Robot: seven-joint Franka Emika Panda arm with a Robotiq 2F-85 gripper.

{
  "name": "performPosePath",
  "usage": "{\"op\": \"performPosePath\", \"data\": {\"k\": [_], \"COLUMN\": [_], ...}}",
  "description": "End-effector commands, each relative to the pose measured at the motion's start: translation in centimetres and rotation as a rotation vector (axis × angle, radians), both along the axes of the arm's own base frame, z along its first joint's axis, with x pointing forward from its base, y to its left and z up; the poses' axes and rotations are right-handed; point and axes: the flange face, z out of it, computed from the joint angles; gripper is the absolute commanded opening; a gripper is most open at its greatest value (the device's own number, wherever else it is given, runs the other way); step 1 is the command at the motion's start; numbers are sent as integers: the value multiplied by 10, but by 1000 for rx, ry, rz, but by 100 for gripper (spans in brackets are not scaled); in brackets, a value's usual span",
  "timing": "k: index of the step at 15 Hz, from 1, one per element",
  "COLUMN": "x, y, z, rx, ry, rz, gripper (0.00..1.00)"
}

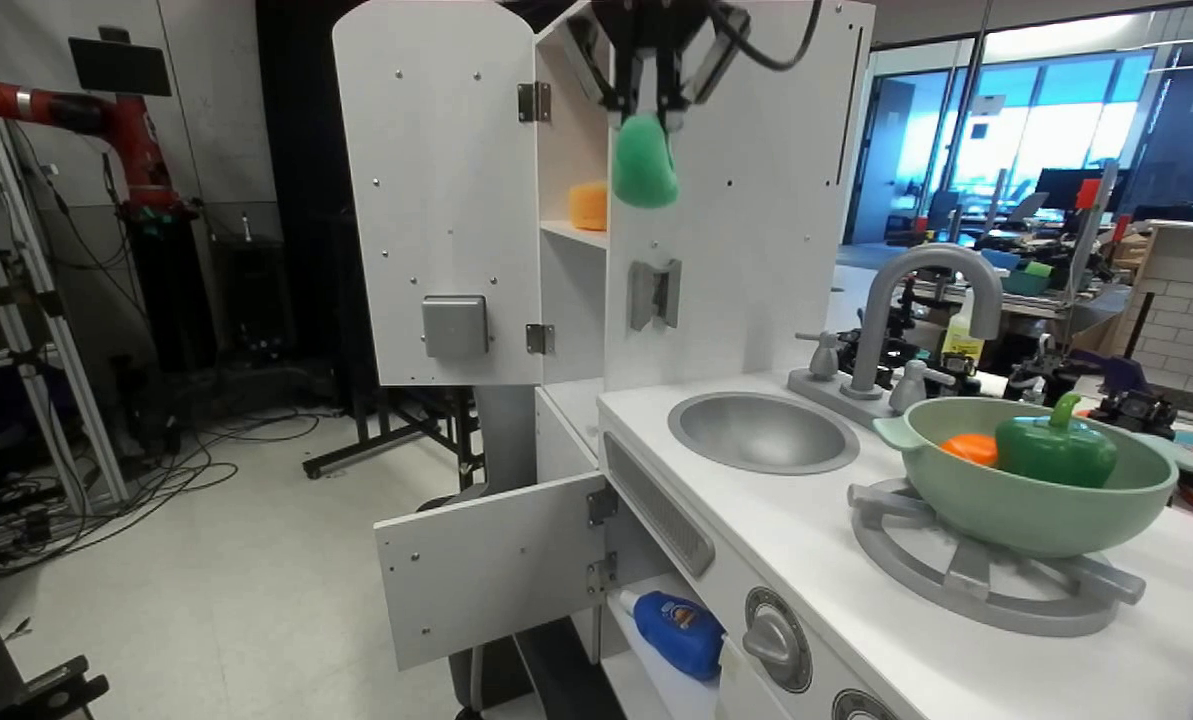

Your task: Pick up the green objects and put them in the cupboard.

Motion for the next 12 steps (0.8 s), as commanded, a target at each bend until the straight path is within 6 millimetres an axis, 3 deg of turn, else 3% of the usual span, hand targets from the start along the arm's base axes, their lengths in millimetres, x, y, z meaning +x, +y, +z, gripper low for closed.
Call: {"op": "performPosePath", "data": {"k": [1,2,6,12], "x": [-54,-65,-103,-152], "y": [31,49,147,294], "z": [39,50,38,-44], "rx": [68,80,104,15], "ry": [55,61,96,74], "rz": [137,172,301,426], "gripper": [5,5,5,5]}}
